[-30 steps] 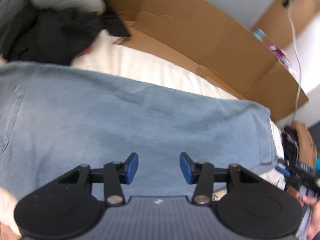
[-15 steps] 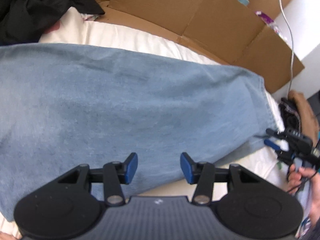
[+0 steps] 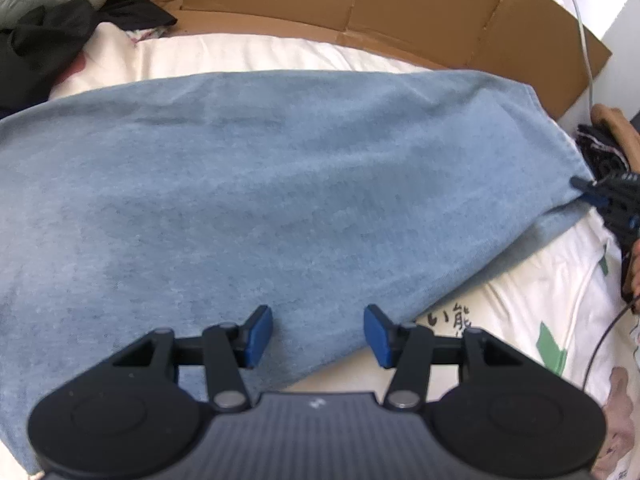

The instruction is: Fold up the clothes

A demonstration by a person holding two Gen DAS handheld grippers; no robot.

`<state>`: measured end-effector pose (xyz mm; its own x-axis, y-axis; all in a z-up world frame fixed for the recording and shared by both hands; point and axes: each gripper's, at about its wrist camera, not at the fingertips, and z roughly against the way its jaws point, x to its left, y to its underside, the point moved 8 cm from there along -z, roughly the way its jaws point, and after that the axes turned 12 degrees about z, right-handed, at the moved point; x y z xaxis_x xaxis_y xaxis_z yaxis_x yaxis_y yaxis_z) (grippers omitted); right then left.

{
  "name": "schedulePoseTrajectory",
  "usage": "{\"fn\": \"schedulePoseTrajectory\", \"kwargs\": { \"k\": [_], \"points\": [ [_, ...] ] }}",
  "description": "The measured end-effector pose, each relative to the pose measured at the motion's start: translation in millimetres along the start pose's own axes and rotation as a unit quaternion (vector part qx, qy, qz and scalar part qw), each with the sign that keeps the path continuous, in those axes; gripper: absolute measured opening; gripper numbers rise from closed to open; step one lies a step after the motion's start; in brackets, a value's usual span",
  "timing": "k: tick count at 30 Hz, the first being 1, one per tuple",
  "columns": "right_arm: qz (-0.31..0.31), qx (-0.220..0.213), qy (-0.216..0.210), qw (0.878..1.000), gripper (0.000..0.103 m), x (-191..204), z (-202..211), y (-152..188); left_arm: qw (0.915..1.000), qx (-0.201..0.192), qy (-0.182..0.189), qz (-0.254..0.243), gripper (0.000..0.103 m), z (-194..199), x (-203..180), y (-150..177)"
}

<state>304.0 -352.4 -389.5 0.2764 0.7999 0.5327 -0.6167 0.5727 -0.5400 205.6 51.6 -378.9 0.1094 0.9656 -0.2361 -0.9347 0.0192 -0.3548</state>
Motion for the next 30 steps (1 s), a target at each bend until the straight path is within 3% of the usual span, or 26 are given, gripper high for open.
{"fn": "schedulePoseTrajectory", "kwargs": {
  "k": [4,12,18,23,25,27,30],
  "points": [
    [-0.009,-0.001,0.026,1.000,0.009,-20.1,12.9,-13.6,0.9997,-0.004,-0.003,-0.023,0.055,-0.9,-6.8,2.9],
    [0.015,0.013,0.052,0.998,0.008,-22.9,11.9,-14.2,0.9964,-0.010,-0.022,-0.081,0.056,-10.4,-16.3,9.4],
    [0.030,0.022,0.075,0.996,0.008,-27.9,13.6,-11.8,0.9971,-0.012,-0.019,-0.073,0.056,-10.3,-12.3,8.2],
    [-0.006,0.022,0.052,0.998,0.010,-38.8,11.4,-12.9,0.9980,-0.014,-0.019,-0.059,0.056,-5.0,-2.6,5.8],
    [-0.020,0.017,0.036,0.999,0.016,-39.5,18.7,-15.3,0.9989,-0.014,-0.020,-0.040,0.056,-0.2,6.6,6.2],
    [-0.008,0.009,0.042,0.999,0.029,-37.3,28.8,-15.2,0.9995,-0.013,-0.021,-0.021,0.056,4.6,16.2,7.6],
    [0.006,0.005,0.046,0.999,0.038,-33.0,37.9,-6.6,0.9995,-0.016,-0.026,0.001,0.056,13.0,29.8,10.4]
  ]
}}
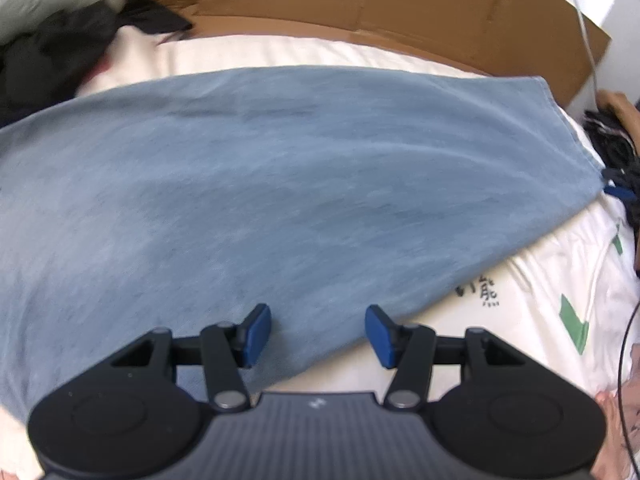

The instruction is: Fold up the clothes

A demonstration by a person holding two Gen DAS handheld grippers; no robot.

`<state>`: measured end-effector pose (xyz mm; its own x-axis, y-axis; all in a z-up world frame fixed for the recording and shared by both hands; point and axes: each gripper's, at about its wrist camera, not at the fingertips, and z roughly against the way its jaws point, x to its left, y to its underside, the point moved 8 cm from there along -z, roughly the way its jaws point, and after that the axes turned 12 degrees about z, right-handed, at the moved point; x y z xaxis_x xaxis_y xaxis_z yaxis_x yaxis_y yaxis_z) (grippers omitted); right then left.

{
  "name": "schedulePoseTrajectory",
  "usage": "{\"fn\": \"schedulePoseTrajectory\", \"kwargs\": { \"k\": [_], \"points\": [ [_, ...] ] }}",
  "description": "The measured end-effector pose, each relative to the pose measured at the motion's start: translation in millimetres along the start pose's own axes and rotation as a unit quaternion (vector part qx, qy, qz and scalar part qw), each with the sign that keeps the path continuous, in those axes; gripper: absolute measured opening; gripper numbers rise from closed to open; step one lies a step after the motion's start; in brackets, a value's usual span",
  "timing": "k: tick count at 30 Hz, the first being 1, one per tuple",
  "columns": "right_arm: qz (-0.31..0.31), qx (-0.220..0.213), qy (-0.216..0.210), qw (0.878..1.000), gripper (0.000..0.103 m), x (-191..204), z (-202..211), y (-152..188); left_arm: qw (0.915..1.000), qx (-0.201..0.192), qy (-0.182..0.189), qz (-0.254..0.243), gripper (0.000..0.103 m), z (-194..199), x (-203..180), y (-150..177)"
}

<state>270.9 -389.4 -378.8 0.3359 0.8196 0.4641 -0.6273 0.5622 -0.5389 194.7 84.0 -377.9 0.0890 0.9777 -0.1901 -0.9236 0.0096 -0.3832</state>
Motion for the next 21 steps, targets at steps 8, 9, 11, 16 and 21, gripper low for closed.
{"fn": "schedulePoseTrajectory", "kwargs": {
  "k": [8,9,11,16,21],
  "points": [
    [-0.009,0.008,-0.015,1.000,0.038,-7.6,0.6,21.9,0.9971,-0.015,-0.010,0.074,0.056,20.0,39.0,1.4],
    [-0.008,0.003,-0.018,1.000,0.038,-8.1,-0.2,21.7,0.9963,-0.017,-0.010,0.084,0.056,22.1,43.9,2.0],
    [-0.007,0.001,-0.019,1.000,0.038,-9.4,-3.3,21.3,0.9945,-0.021,-0.010,0.102,0.056,26.4,53.7,3.7],
    [-0.037,-0.008,-0.028,0.999,0.038,-17.0,-9.3,15.2,0.9894,-0.025,-0.018,0.142,0.056,35.3,75.6,11.0],
    [-0.021,-0.007,-0.028,0.999,0.010,-17.8,-4.0,5.1,0.9880,-0.008,-0.041,0.149,0.056,35.1,90.8,31.7]
  ]
}}
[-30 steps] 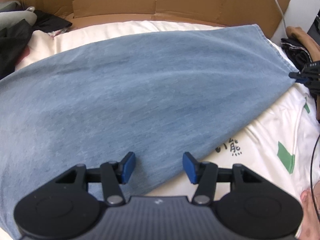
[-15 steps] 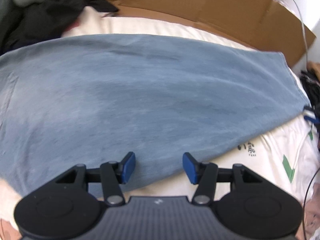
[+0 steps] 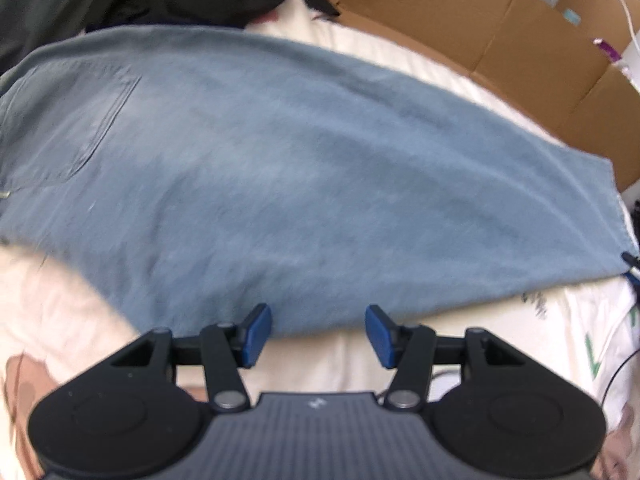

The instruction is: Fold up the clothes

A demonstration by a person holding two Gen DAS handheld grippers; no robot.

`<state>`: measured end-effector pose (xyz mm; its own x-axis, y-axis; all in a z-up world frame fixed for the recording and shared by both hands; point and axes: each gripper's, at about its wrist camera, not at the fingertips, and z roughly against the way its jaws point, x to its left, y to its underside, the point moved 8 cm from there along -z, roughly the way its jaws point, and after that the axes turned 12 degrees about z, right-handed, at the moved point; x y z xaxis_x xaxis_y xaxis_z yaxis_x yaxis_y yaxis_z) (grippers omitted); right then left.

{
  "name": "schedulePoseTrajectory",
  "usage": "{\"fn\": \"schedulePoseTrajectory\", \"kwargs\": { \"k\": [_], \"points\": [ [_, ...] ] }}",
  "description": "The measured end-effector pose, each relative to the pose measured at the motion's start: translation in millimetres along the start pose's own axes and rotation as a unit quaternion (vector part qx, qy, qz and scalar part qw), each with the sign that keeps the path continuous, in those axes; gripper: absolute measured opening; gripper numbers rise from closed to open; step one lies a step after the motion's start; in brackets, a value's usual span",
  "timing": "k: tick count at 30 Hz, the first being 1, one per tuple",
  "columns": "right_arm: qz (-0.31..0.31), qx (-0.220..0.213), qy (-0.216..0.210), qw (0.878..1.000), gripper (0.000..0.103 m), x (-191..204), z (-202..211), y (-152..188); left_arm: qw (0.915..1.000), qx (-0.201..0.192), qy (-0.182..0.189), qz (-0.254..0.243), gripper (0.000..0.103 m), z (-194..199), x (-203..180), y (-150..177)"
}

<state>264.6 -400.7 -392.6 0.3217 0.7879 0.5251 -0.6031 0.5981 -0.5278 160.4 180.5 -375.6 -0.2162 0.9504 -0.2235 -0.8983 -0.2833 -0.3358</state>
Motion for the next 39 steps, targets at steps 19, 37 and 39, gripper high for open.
{"fn": "schedulePoseTrajectory", "kwargs": {
  "k": [19,37,39],
  "points": [
    [-0.010,0.025,0.000,1.000,0.015,13.2,19.0,-22.5,0.9986,-0.048,-0.008,0.023,0.056,8.9,16.1,-11.8],
    [0.073,0.175,-0.161,0.969,0.026,152.2,-20.1,51.3,0.9943,-0.076,0.075,0.001,0.058,-7.3,-20.8,-24.1],
    [0.079,0.187,-0.168,0.965,0.034,160.4,-19.9,61.7,0.9934,-0.078,0.083,0.013,0.058,-9.4,-22.9,-30.2]
  ]
}}
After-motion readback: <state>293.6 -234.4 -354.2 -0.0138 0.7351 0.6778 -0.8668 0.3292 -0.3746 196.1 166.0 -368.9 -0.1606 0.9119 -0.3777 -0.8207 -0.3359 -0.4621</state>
